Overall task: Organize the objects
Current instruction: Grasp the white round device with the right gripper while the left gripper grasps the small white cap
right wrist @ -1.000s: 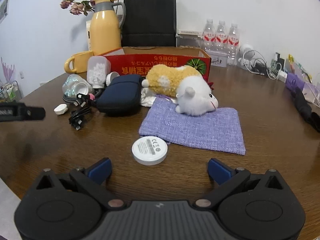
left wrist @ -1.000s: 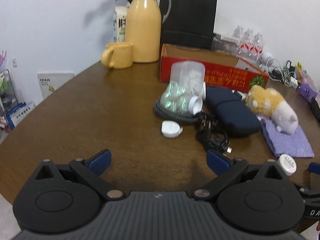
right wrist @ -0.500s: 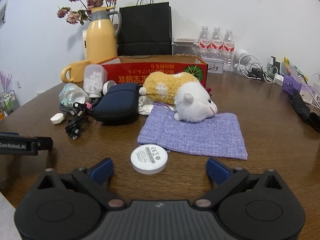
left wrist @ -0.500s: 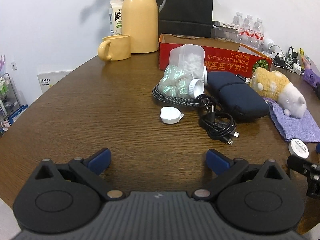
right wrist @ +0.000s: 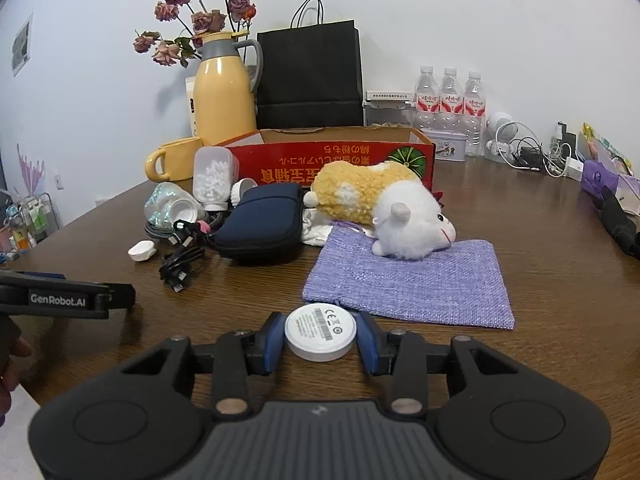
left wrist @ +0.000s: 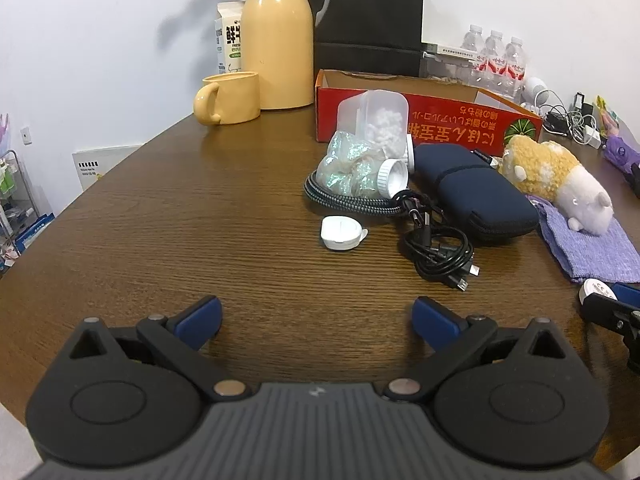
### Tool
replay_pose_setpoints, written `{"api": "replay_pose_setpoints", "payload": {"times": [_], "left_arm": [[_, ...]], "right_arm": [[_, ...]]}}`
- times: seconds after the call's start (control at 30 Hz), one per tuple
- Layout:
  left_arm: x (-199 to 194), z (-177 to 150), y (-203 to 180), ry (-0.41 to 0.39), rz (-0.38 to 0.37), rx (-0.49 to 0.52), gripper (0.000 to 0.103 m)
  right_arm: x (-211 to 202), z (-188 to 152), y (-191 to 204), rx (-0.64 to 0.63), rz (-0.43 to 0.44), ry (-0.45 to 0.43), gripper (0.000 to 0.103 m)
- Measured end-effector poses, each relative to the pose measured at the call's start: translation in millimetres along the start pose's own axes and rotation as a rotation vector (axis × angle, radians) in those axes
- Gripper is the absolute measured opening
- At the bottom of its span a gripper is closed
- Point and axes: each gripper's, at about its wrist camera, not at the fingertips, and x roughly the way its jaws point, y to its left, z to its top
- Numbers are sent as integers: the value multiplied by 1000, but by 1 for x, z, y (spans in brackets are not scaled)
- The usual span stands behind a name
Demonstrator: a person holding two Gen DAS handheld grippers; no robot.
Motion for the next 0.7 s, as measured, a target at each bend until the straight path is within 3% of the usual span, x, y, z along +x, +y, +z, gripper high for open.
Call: {"api": "replay_pose_setpoints", "payload": {"times": [0.27,0.33,0.43,0.5,0.57,0.7], "left_arm": [[9,19,11,-27,1,-62,103],[15,26,9,-37,6,-58,97],[25,36,5,-31,-15,-52,76],[33,39,3,-12,-52,-60,39],[35,39,4,-16,-66,-73,24],[30,35,5,-33,-76,-88,24]], "right_arm": [[-4,0,-2,8,-9,-21,38],[-5,1,-3,10,-9,-25,38],[-6,1,-4,13,-8,-28,38],[-6,0,-4,12,-9,-29,38],[-7,-1,-6,11,-11,-26,38],[-8,-2,-9,16,-11,-26,38]]}}
